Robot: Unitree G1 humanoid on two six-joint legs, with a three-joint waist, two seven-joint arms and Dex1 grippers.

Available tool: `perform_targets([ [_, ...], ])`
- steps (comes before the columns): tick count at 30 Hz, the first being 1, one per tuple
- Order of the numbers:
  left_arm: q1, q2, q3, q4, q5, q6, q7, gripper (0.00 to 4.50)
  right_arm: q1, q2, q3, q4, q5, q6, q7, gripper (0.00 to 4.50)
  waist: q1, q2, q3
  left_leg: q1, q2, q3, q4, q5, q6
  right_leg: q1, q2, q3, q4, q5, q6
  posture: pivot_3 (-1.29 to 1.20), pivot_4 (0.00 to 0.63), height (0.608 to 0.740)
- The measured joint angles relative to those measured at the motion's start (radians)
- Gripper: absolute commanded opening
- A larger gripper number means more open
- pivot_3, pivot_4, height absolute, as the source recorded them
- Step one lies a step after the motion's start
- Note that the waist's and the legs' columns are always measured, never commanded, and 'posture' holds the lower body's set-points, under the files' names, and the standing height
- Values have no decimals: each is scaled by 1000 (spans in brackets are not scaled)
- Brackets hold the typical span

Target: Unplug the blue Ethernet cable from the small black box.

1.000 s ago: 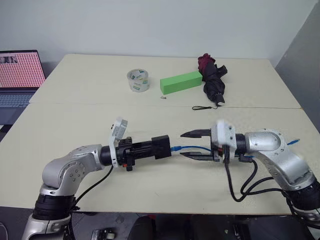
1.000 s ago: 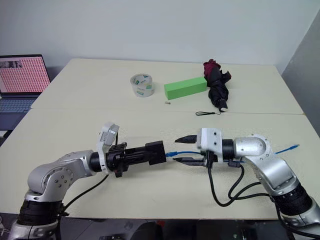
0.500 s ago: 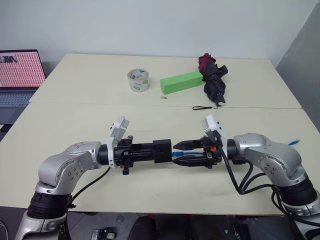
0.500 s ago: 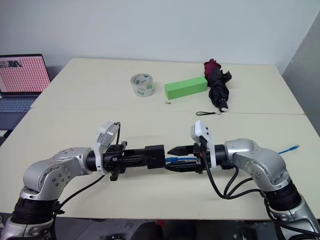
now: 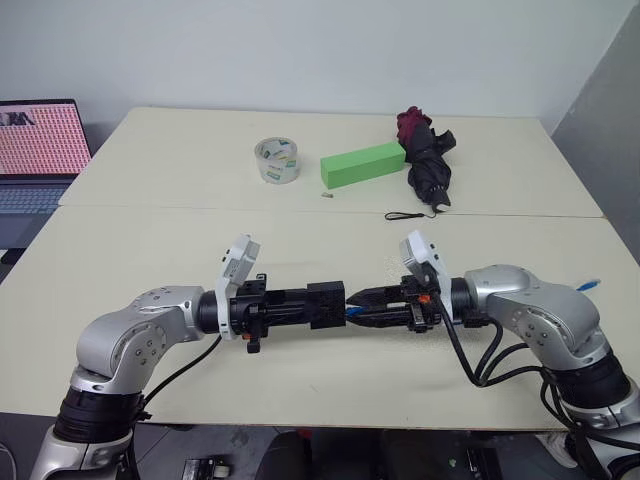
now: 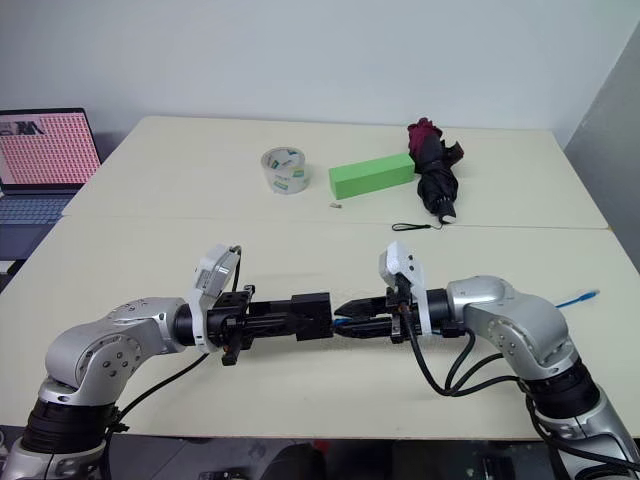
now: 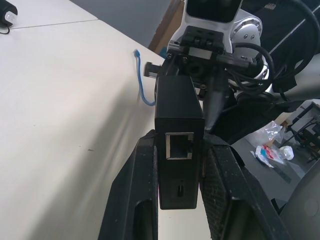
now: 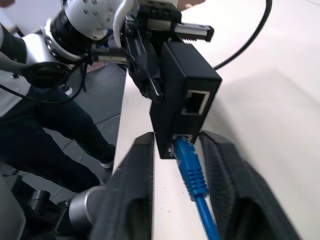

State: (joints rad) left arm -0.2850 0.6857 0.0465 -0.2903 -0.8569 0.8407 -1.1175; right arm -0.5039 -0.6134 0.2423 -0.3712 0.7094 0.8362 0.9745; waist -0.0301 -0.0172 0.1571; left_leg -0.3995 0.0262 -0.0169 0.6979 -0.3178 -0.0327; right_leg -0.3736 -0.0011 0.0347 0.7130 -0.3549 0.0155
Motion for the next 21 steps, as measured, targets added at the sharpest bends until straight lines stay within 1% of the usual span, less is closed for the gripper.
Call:
perform_targets([
  [3, 6, -1, 0, -6, 0, 1, 5, 779, -5, -6, 16, 2, -29, -20, 18, 4, 0, 0, 0, 0, 0, 0, 0, 0, 0, 0, 0, 0, 0, 0, 0, 0, 150, 740],
  [8, 8, -1, 0, -14, 0, 2, 14, 779, -13, -7, 22, 5, -62, -37, 45, 0, 0, 0, 0, 0, 0, 0, 0, 0, 0, 0, 0, 0, 0, 0, 0, 0, 150, 740],
  [14, 15, 0, 0, -19, 2, -3, 10, 779, -22, -5, 26, 24, -65, -40, 71, 0, 0, 0, 0, 0, 0, 0, 0, 0, 0, 0, 0, 0, 0, 0, 0, 0, 150, 740],
  [16, 16, 5, -2, -21, 7, -18, -3, 778, -29, -5, 26, 28, -62, -38, 79, 675, 0, 0, 0, 0, 0, 0, 0, 0, 0, 0, 0, 0, 0, 0, 0, 0, 150, 740],
  [21, 16, 14, -13, -22, 23, -38, -25, 777, -28, -18, -8, 43, -48, -21, 91, 1771, 0, 0, 0, 0, 0, 0, 0, 0, 0, 0, 0, 0, 0, 0, 0, 0, 150, 740],
])
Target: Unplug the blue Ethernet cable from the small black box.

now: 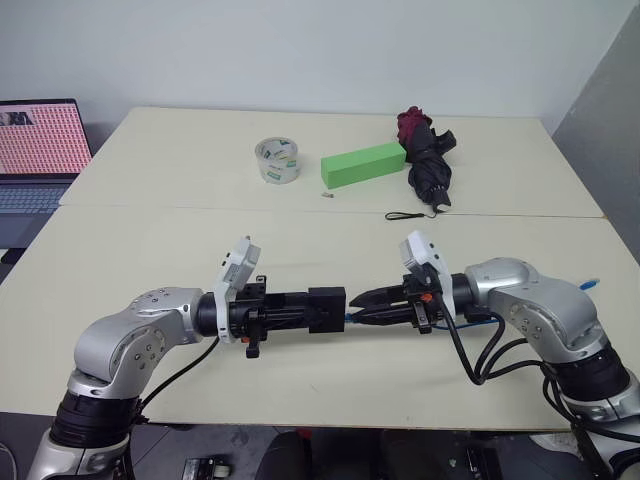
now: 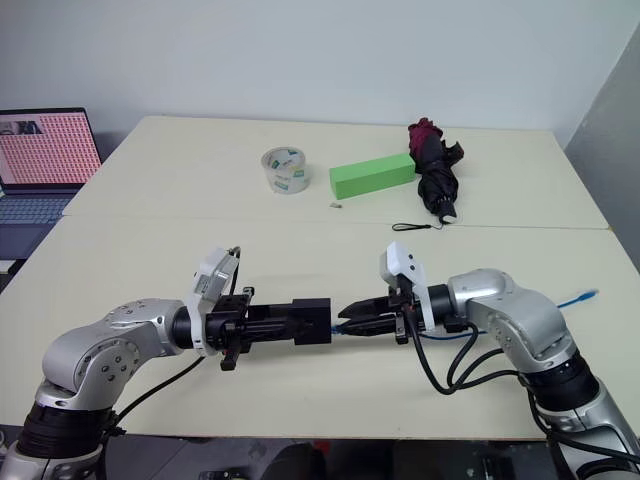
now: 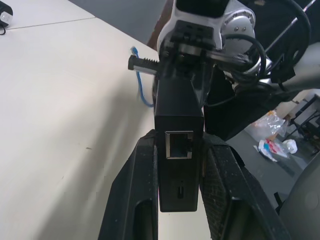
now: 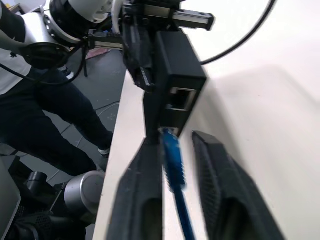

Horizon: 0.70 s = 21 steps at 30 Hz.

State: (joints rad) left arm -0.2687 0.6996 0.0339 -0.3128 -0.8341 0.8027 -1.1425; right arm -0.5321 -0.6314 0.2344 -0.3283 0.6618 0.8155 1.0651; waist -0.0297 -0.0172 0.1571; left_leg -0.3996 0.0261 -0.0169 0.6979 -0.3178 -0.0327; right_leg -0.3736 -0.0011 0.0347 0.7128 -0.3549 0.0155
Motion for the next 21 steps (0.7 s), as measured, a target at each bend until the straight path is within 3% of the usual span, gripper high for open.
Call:
perform_targets([
  [3, -1, 0, -7, 1, 6, -4, -8, 777, 11, -1, -45, -5, 45, 45, -8, 2542, 0, 0, 0, 0, 0, 0, 0, 0, 0, 0, 0, 0, 0, 0, 0, 0, 150, 740],
  [20, -13, -1, -8, 10, 16, -8, -24, 777, 90, 47, -17, -52, 62, 92, -89, 2570, 0, 0, 0, 0, 0, 0, 0, -2, 3, 0, 0, 0, 0, 0, 0, 0, 150, 740],
  [21, -13, -1, -8, 10, 16, -8, -24, 777, 90, 47, -15, -52, 61, 91, -89, 2394, 0, 0, 0, 0, 0, 0, 0, -2, 3, 0, 0, 0, 0, 0, 0, 0, 150, 740],
])
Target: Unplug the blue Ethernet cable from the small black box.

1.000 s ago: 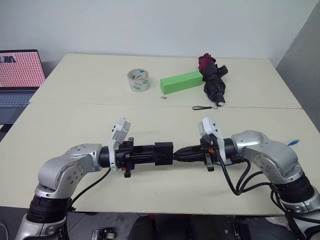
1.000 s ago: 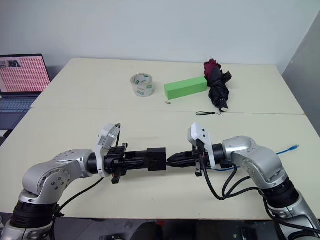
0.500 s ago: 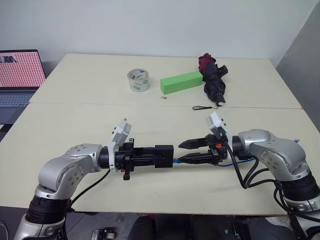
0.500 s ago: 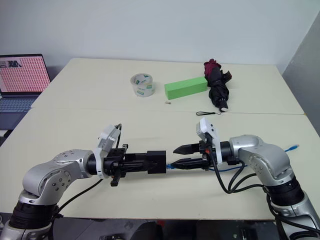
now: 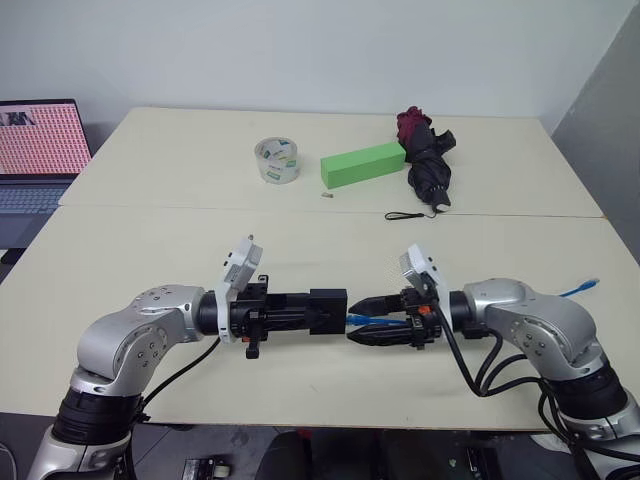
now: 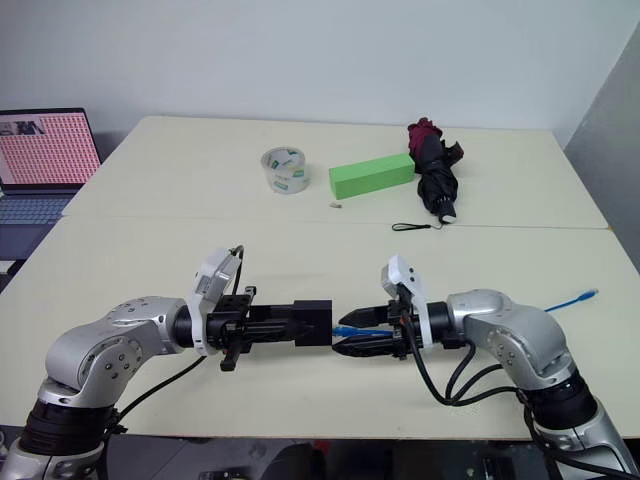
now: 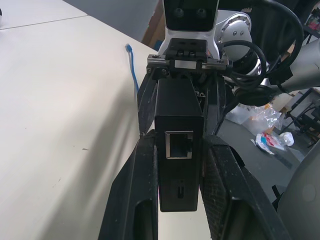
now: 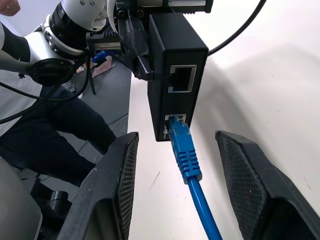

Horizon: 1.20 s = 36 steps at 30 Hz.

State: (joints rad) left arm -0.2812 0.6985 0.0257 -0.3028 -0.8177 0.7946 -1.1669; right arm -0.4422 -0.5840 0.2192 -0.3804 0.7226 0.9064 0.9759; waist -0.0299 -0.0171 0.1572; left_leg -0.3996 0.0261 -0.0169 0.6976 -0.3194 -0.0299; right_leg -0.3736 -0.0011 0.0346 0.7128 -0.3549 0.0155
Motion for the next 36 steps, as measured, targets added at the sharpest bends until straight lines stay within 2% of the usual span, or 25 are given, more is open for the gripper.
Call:
perform_targets([
  [2, 0, 0, 0, 0, 1, 0, 0, 777, -1, 1, 0, 1, -1, -1, 0, 2077, 0, 0, 0, 0, 0, 0, 0, 0, 0, 0, 0, 0, 0, 0, 0, 0, 150, 740],
  [11, 1, 1, 0, 0, 6, -18, -5, 777, -16, -1, -1, 14, 6, 12, 14, 85, 0, 0, 0, 0, 0, 0, 0, 0, 0, 0, 0, 0, 0, 0, 0, 0, 150, 740],
  [36, 58, 23, -58, -16, 49, -109, -41, 776, -42, -74, 39, 8, 4, 37, 93, 26, 0, 0, 0, 0, 0, 0, 0, 0, 0, 0, 0, 0, 0, 0, 0, 0, 150, 740],
])
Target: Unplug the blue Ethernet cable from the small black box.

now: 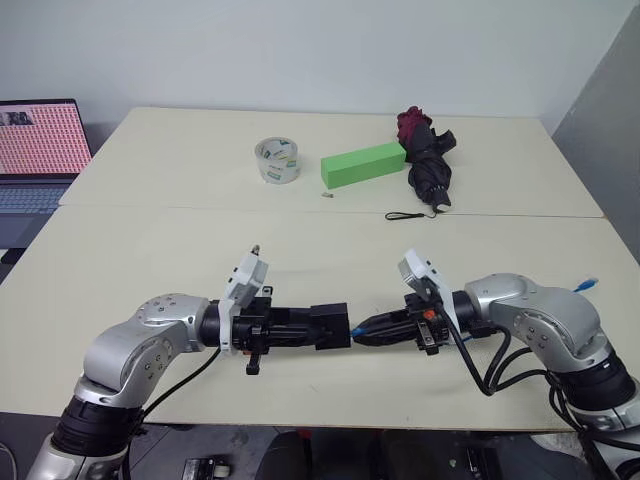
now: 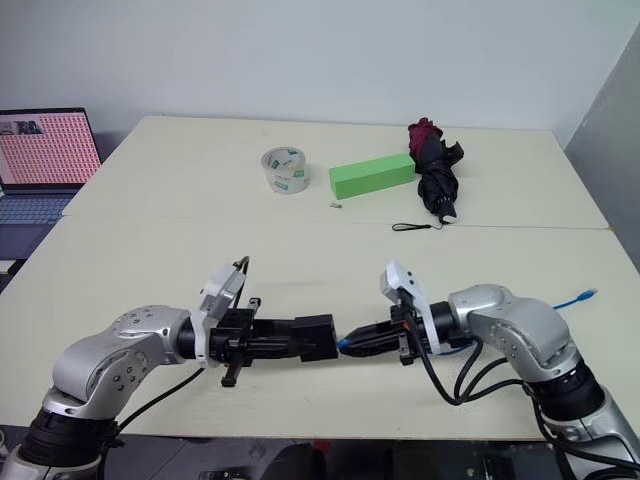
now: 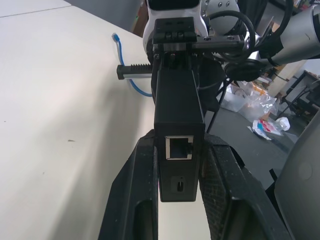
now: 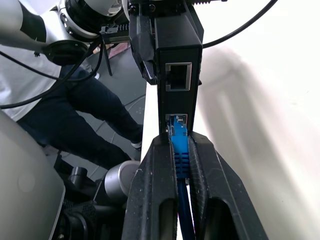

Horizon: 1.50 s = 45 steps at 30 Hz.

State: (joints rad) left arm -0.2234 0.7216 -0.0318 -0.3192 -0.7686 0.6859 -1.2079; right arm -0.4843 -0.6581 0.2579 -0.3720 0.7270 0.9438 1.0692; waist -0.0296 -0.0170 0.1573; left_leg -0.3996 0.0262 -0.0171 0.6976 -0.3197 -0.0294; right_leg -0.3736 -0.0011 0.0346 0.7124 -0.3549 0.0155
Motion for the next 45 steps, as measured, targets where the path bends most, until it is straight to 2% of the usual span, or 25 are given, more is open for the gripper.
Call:
perform_targets([
  [11, -6, 0, -1, -6, -8, 6, 24, 776, 14, -7, -1, -16, -1, -35, -22, 26, 0, 0, 0, 0, 0, 0, 0, 0, 0, 0, 0, 0, 0, 0, 0, 0, 150, 740],
  [12, -6, 0, -1, -5, -13, 9, 31, 776, 15, -6, -2, -16, -1, -35, -28, 376, 0, 0, 0, 0, 0, 0, 0, 0, 0, 0, 0, 0, 0, 0, 0, 0, 150, 740],
  [19, -4, 1, 14, 15, -22, 32, 43, 776, 38, -22, -21, -33, 1, -40, -28, 1716, 0, 0, 0, 0, 0, 0, 0, 0, 0, 0, 0, 0, 0, 0, 0, 0, 150, 740],
  [28, -4, -1, 39, 14, -47, 53, 64, 776, 65, 0, -74, -47, 32, -18, -69, 1726, 0, 0, 0, 0, 0, 0, 0, 0, 0, 0, 0, 0, 0, 0, 0, 0, 150, 740],
  [32, -4, -1, 39, 13, -56, 64, 78, 776, 74, 51, -78, -47, 33, -17, -113, 1726, 0, 0, 0, 0, 0, 0, 0, 0, 0, 0, 0, 0, 0, 0, 0, 0, 150, 740],
  [44, -5, -2, 39, 9, -56, 73, 82, 776, 75, 78, -75, -44, 32, -17, -133, 1726, 0, 0, 0, 0, 0, 0, 0, 0, 0, 0, 0, 0, 0, 0, 0, 0, 150, 740],
  [45, -5, -2, 39, 9, -56, 73, 82, 776, 75, 78, -73, -43, 31, -18, -132, 1358, 0, 0, 0, 0, 0, 0, 0, 0, 0, 0, 0, 0, 0, 0, 0, 0, 150, 740],
])
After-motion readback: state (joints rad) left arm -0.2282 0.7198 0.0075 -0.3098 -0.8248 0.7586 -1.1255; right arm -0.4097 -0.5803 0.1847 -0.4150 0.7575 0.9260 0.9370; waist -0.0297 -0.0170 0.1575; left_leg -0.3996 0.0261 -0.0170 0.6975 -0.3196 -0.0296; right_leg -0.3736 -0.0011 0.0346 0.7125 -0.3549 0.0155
